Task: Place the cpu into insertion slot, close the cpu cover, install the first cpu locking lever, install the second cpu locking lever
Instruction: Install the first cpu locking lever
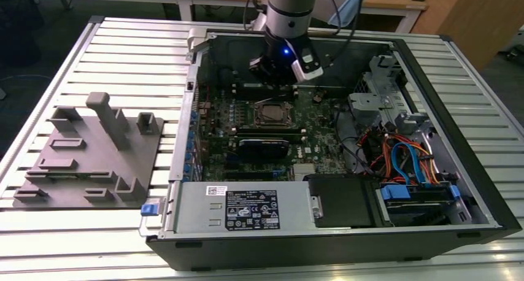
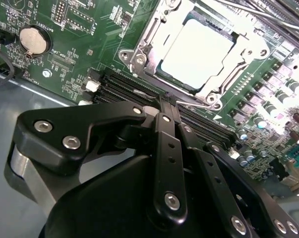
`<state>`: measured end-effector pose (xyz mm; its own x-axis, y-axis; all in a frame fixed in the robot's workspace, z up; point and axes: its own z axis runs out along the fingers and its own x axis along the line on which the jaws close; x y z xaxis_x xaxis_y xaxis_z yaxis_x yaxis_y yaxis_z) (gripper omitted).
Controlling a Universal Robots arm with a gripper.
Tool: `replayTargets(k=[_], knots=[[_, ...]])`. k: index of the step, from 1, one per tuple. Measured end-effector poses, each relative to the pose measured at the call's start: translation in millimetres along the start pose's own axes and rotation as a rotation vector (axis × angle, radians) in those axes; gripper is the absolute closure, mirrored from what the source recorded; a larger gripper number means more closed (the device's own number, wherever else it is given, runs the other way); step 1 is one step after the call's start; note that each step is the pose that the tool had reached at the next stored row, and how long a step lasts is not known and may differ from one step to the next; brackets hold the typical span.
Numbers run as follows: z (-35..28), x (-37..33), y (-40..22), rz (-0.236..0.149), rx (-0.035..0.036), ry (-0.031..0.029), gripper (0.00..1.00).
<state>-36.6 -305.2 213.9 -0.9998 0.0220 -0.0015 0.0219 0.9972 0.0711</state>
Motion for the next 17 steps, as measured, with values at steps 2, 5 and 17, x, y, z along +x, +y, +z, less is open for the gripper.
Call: replayTargets(k=[2, 5, 17], knots=[[1.1, -1.0, -0.1, 0.0, 0.0, 0.0, 0.89], [2.6, -2.5, -0.2, 0.0, 0.0, 0.0, 0.89], [7.3, -7.4, -0.3, 0.0, -0.0001, -0.0001, 0.89]])
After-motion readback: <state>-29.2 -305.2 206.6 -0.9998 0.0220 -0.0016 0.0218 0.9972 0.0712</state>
